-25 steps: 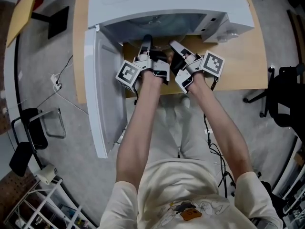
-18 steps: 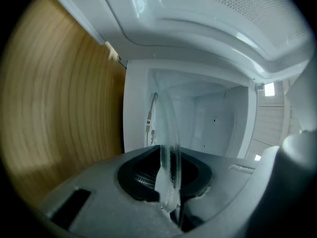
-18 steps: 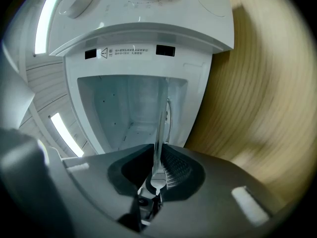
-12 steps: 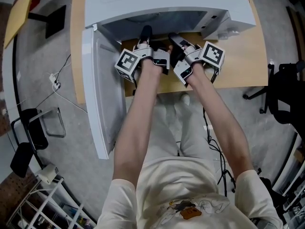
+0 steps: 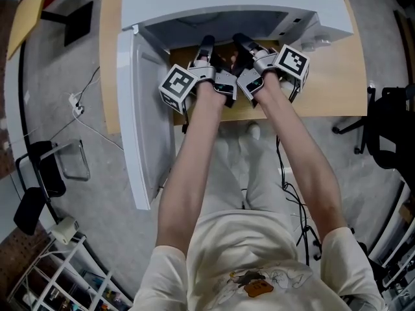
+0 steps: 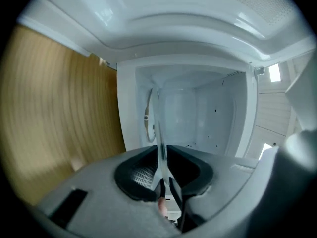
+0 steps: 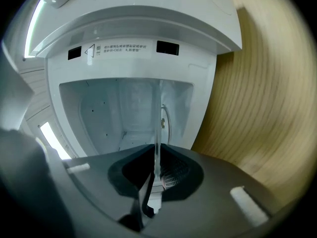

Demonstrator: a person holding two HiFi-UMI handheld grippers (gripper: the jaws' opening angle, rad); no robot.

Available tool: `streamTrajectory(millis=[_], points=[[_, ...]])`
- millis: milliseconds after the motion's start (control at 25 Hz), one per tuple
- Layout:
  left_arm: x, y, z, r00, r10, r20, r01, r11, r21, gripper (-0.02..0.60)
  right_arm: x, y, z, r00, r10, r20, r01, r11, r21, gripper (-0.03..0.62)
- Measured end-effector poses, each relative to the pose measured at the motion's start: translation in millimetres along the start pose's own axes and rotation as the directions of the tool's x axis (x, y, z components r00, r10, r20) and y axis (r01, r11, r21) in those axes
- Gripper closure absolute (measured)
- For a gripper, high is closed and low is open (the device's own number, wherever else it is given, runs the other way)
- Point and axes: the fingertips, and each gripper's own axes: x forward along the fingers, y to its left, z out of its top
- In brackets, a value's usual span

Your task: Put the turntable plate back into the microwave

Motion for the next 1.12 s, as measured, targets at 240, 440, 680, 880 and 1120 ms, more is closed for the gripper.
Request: streamTrajectory(millis=[240,440,680,880,1120], points=[[-0.9,-3.8,2.3,0.999,0.035,-0.015,-0.034,0.996,0.080,0.533,8.4,3.1,7.7,1.000,-0.018,0.007,0.018,1.000,-0.012,0.553],[6.3,0.8,0.9,0.996,0.073,-0.054,-0.067,0.992,0.105,0.529,15.7,-0.2,17.8,0.998,-0.067,0.011,0.067,0.997,-0.034,0.553],[14.7,3.8,0.0,0.988,0.122,-0.090,-0.116,0.991,0.072,0.538,16.8,3.0,23.0,0.994,-0.102,0.043,0.105,0.993,-0.052,0.546],[20.3,5.6,4.7,0.988,0.137,-0.078,-0.132,0.989,0.066,0.548,12.1,2.0,19.5,0.993,-0.112,0.041,0.114,0.992,-0.052,0.496],[21.3,5.7,6.9,0.986,0.151,-0.065,-0.145,0.985,0.089,0.548,15.0,-5.8,17.2,0.987,-0.160,-0.017,0.158,0.985,-0.066,0.542]])
